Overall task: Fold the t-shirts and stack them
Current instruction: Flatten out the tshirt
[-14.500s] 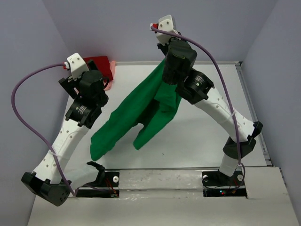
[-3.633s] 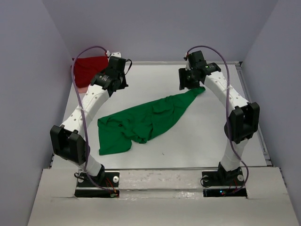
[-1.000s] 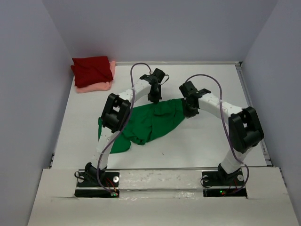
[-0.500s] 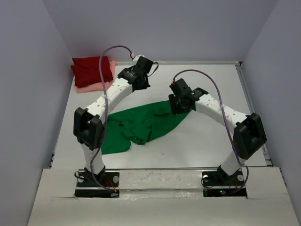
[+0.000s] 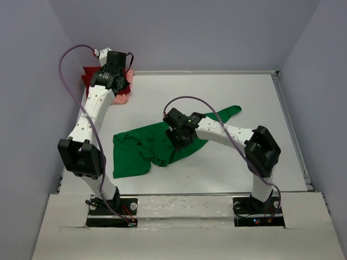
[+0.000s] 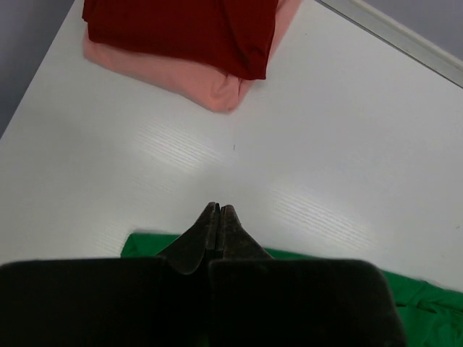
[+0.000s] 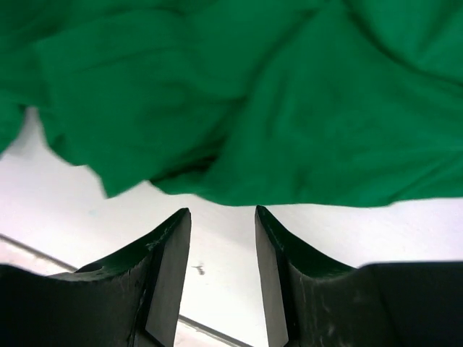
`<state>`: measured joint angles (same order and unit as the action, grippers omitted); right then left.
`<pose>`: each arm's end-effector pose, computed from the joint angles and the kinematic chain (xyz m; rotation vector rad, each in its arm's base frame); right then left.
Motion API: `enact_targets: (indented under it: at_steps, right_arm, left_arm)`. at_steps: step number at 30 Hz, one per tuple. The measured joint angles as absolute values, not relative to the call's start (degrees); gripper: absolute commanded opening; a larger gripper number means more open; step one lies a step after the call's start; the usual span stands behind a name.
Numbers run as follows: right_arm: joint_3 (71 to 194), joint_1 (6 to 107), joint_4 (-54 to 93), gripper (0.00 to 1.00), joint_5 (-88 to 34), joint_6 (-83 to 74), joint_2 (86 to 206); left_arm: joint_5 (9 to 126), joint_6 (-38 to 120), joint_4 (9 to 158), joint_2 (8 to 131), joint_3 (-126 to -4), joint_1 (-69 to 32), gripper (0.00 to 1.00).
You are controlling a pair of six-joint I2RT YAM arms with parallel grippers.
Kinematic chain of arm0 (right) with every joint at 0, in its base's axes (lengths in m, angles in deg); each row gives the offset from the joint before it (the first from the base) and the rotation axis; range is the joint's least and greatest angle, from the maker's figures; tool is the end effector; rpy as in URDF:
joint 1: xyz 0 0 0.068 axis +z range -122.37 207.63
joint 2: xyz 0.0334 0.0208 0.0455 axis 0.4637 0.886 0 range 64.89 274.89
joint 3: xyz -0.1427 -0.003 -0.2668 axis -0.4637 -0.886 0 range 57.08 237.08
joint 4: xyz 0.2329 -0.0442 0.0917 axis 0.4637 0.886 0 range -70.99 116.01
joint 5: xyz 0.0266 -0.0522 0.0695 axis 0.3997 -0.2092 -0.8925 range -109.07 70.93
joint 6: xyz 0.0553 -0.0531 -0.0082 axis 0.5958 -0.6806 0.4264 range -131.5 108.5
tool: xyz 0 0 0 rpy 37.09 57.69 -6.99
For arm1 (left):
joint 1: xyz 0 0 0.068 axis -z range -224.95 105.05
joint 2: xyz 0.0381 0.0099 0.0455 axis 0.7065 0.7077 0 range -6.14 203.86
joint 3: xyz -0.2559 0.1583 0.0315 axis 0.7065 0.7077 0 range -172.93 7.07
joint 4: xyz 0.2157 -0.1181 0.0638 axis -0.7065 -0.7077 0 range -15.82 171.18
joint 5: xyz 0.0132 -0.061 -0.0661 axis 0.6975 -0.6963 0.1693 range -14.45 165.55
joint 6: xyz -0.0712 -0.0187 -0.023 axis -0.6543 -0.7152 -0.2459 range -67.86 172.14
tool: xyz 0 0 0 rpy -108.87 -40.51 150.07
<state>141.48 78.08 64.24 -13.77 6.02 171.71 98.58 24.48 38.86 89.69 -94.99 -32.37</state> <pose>0.2595 0.3048 0.2317 -0.7583 2.6543 0.1988 0.3840 -0.0593 0.4127 -0.4988 2.0851 0.0348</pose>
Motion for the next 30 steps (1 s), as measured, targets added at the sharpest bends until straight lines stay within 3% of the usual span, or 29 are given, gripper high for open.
enact_targets:
  at_steps: [10, 23, 30]
  right_arm:
    - [165.0, 85.7, 71.1, 0.46, -12.1, 6.0, 185.1]
    - [167.7, 88.0, 74.8, 0.48, -16.1, 3.1, 194.0]
    - [177.4, 88.1, 77.8, 0.49, -16.1, 1.9, 196.8]
  left_arm:
    - [94.2, 27.0, 39.3, 89.6, -93.4, -33.6, 0.03]
    - [91.5, 28.9, 39.4, 89.4, -92.6, -34.2, 0.03]
    - [90.3, 29.2, 40.3, 89.4, -92.6, -34.2, 0.03]
